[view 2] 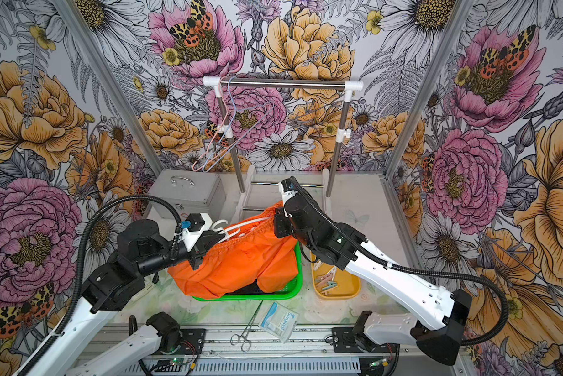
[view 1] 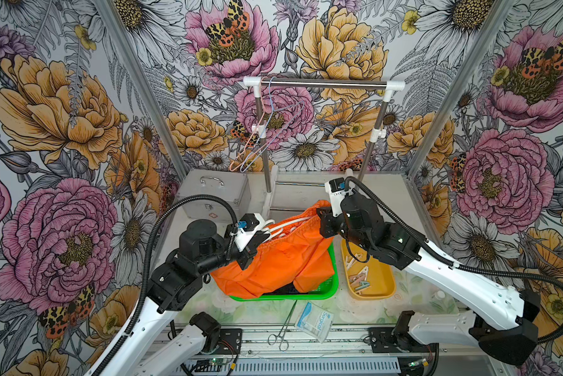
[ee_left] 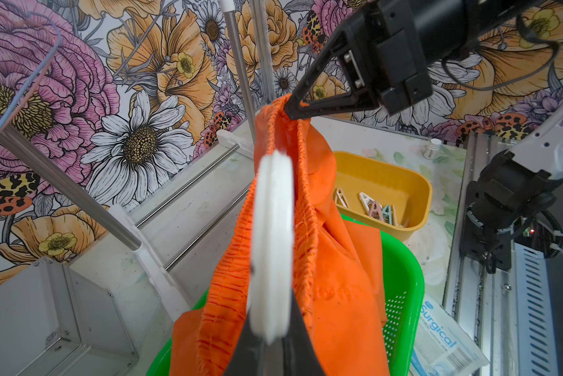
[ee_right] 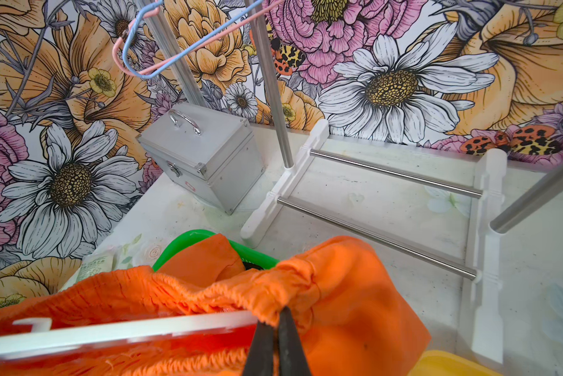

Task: Remove the clothespins securing shorts to the hanger
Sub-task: Remove the shorts from the hanger.

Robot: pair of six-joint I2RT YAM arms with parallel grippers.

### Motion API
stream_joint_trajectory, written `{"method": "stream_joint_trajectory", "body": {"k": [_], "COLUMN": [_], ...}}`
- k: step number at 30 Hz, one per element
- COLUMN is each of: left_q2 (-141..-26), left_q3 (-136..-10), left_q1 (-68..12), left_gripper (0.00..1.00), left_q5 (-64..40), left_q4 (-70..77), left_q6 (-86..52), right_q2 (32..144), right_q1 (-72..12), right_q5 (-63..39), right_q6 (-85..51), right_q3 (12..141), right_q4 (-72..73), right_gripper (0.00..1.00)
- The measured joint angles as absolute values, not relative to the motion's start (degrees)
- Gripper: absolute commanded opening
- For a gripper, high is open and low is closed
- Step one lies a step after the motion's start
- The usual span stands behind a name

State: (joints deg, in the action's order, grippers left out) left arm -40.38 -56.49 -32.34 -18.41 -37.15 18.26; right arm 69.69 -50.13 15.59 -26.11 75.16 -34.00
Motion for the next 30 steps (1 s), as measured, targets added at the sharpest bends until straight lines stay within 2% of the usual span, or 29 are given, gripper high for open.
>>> {"method": "stream_joint_trajectory", "body": {"k": [19,30], "left_q2": [-36.1,-40.7], "left_q3": [-56.5,-55.0], "left_q1": [-32.3,-33.8], "left_gripper": [0.0,0.0], "left_q5": [-19.9,-21.6], "left_q4": [-35.6,-20.3], "left_q6": [16.7,6.9], "right_q2": [67.1,64.2], "right_q1": [-46.5,-43.4], "right_q5": [12.6,12.3], "right_q6": [-28.3,-29.1], "right_q3": [70.0,66.8], "right_q4": [-34.0,-34.0], "right_gripper": [0.0,0.0]}}
